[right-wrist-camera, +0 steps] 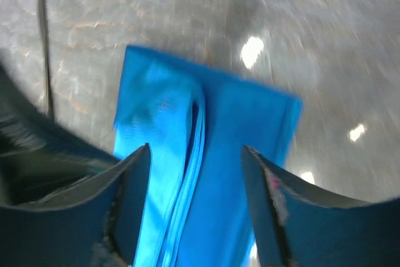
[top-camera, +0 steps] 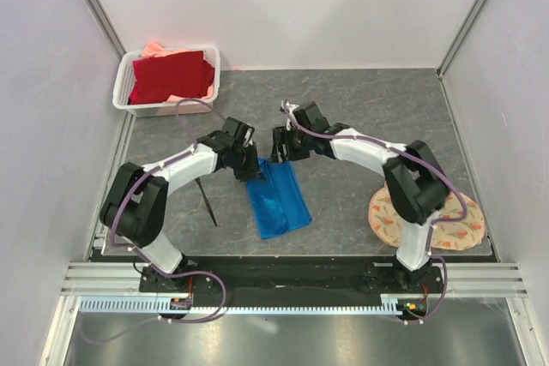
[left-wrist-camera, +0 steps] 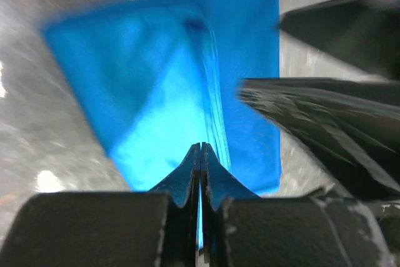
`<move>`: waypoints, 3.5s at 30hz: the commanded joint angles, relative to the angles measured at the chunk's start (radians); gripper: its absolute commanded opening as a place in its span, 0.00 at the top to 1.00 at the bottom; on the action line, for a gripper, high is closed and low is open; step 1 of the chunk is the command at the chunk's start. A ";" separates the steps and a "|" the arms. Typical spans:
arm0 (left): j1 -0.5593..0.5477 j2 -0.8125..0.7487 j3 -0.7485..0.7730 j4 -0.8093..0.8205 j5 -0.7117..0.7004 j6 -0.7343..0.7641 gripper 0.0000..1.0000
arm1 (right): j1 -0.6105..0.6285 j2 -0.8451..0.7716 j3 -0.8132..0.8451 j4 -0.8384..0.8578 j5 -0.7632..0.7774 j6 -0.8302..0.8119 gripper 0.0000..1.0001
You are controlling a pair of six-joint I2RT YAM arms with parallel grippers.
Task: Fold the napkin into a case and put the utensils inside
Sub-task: Smooth out the 2/3-rectangle-folded napkin at the center of the board, then pick up the 2/3-rectangle-folded napkin at the center of the board.
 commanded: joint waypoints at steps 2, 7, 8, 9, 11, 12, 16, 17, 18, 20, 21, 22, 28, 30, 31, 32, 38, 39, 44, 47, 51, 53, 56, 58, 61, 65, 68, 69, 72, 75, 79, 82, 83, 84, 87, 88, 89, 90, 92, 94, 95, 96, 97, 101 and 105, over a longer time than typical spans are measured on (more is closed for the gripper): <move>-0.108 -0.072 -0.027 0.049 0.034 -0.038 0.98 | -0.015 -0.231 -0.226 -0.037 0.044 0.022 0.29; -0.268 -0.110 -0.014 0.048 -0.131 -0.050 0.70 | -0.034 -0.430 -0.447 -0.034 0.065 0.068 0.28; -0.306 -0.116 -0.018 0.048 -0.153 -0.066 0.68 | -0.038 -0.458 -0.511 -0.031 0.064 0.071 0.29; -0.323 -0.131 -0.030 0.048 -0.198 -0.072 0.64 | -0.038 -0.505 -0.539 -0.025 0.035 0.074 0.31; -0.364 -0.151 -0.049 0.052 -0.233 -0.090 0.61 | -0.040 -0.539 -0.608 -0.001 -0.011 0.079 0.32; -0.377 -0.176 -0.067 0.054 -0.259 -0.095 0.60 | -0.038 -0.567 -0.633 0.015 -0.027 0.082 0.34; -0.440 -0.230 -0.107 0.065 -0.315 -0.112 0.58 | -0.038 -0.608 -0.733 0.110 -0.094 0.102 0.39; -0.470 -0.240 -0.110 0.066 -0.334 -0.113 0.58 | -0.038 -0.607 -0.754 0.128 -0.108 0.107 0.41; -0.487 -0.249 -0.125 0.074 -0.369 -0.115 0.56 | -0.037 -0.598 -0.765 0.150 -0.116 0.114 0.43; -0.538 -0.288 -0.150 0.095 -0.400 -0.132 0.48 | -0.031 -0.579 -0.776 0.185 -0.136 0.120 0.47; -0.552 -0.300 -0.174 0.126 -0.415 -0.133 0.41 | -0.029 -0.556 -0.776 0.191 -0.142 0.119 0.48; -0.564 -0.309 -0.184 0.135 -0.421 -0.142 0.39 | -0.025 -0.546 -0.776 0.200 -0.145 0.120 0.50; -0.624 -0.262 -0.179 0.125 -0.463 -0.153 0.32 | -0.017 -0.532 -0.800 0.269 -0.188 0.159 0.56; -0.647 -0.237 -0.159 0.118 -0.502 -0.147 0.32 | -0.015 -0.529 -0.805 0.280 -0.212 0.183 0.62; -0.653 -0.228 -0.150 0.103 -0.510 -0.140 0.32 | -0.017 -0.529 -0.806 0.297 -0.226 0.194 0.65; -0.661 -0.219 -0.138 0.091 -0.523 -0.135 0.32 | -0.015 -0.527 -0.808 0.303 -0.237 0.212 0.71; -0.696 -0.139 -0.044 -0.006 -0.637 -0.103 0.30 | -0.015 -0.568 -0.826 0.378 -0.300 0.341 0.93; -0.699 -0.139 -0.041 -0.009 -0.644 -0.103 0.30 | -0.015 -0.573 -0.822 0.369 -0.295 0.343 0.95; -0.716 -0.093 -0.001 -0.017 -0.642 -0.093 0.27 | -0.015 -0.591 -0.831 0.372 -0.295 0.431 1.00; -0.728 -0.049 0.028 -0.043 -0.654 -0.098 0.26 | -0.014 -0.593 -0.846 0.409 -0.304 0.490 1.00; -0.730 -0.003 0.081 -0.099 -0.691 -0.112 0.28 | -0.014 -0.601 -0.868 0.464 -0.317 0.551 1.00; -0.730 0.020 0.104 -0.116 -0.710 -0.113 0.30 | -0.012 -0.611 -0.877 0.476 -0.315 0.579 1.00; -0.728 0.037 0.129 -0.153 -0.739 -0.129 0.35 | -0.009 -0.624 -0.880 0.483 -0.314 0.596 1.00; -0.728 0.039 0.134 -0.153 -0.754 -0.127 0.41 | -0.008 -0.631 -0.885 0.486 -0.312 0.607 1.00; -0.727 0.060 0.161 -0.153 -0.754 -0.103 0.51 | -0.005 -0.642 -0.886 0.495 -0.312 0.630 1.00; -0.727 0.066 0.170 -0.155 -0.765 -0.090 0.73 | 0.005 -0.648 -0.880 0.490 -0.309 0.642 1.00; -0.727 0.045 0.152 -0.152 -0.777 -0.089 0.88 | 0.003 -0.650 -0.859 0.410 -0.272 0.582 0.96; -0.727 0.036 0.149 -0.153 -0.779 -0.078 0.90 | 0.002 -0.650 -0.831 0.380 -0.248 0.552 0.91; -0.727 0.019 0.111 -0.153 -0.762 -0.070 0.92 | -0.027 -0.615 -0.774 0.326 -0.219 0.458 0.68; -0.727 -0.007 0.082 -0.153 -0.742 -0.077 0.93 | -0.081 -0.541 -0.713 0.314 -0.260 0.397 0.48; -0.727 -0.049 0.057 -0.147 -0.739 -0.078 0.94 | -0.146 -0.428 -0.645 0.308 -0.289 0.334 0.32; -0.727 -0.075 0.045 -0.147 -0.737 -0.075 0.95 | -0.155 -0.340 -0.587 0.300 -0.321 0.288 0.23; -0.727 -0.087 0.042 -0.144 -0.736 -0.077 0.95 | -0.155 -0.316 -0.575 0.306 -0.329 0.277 0.22; -0.727 -0.095 0.031 -0.133 -0.733 -0.077 0.95 | -0.155 -0.273 -0.552 0.312 -0.353 0.266 0.21; -0.728 -0.108 0.019 -0.119 -0.713 -0.075 0.96 | -0.152 -0.217 -0.515 0.340 -0.358 0.252 0.21; -0.728 -0.111 0.016 -0.115 -0.704 -0.075 0.97 | -0.152 -0.204 -0.506 0.346 -0.358 0.248 0.21; -0.728 -0.113 0.014 -0.115 -0.701 -0.075 0.97 | -0.153 -0.190 -0.495 0.349 -0.354 0.243 0.21; -0.728 -0.113 0.011 -0.113 -0.699 -0.077 0.97 | -0.152 -0.162 -0.474 0.352 -0.354 0.239 0.21; -0.728 -0.115 0.009 -0.106 -0.691 -0.077 0.98 | -0.153 -0.139 -0.460 0.380 -0.357 0.240 0.22; -0.728 -0.113 0.008 -0.101 -0.682 -0.075 0.98 | -0.153 -0.110 -0.441 0.395 -0.349 0.248 0.25; -0.728 -0.113 0.008 -0.101 -0.681 -0.078 0.98 | -0.153 -0.102 -0.437 0.406 -0.341 0.248 0.25; -0.728 -0.113 0.006 -0.101 -0.678 -0.080 0.98 | -0.153 -0.082 -0.423 0.407 -0.332 0.245 0.27; -0.728 -0.116 0.005 -0.099 -0.675 -0.081 0.98 | -0.153 -0.072 -0.417 0.410 -0.321 0.243 0.28; -0.728 -0.125 -0.004 -0.090 -0.668 -0.080 0.98 | -0.153 -0.035 -0.398 0.464 -0.341 0.269 0.41; -0.728 -0.141 -0.021 -0.073 -0.661 -0.080 0.98 | -0.155 -0.032 -0.386 0.466 -0.311 0.251 0.48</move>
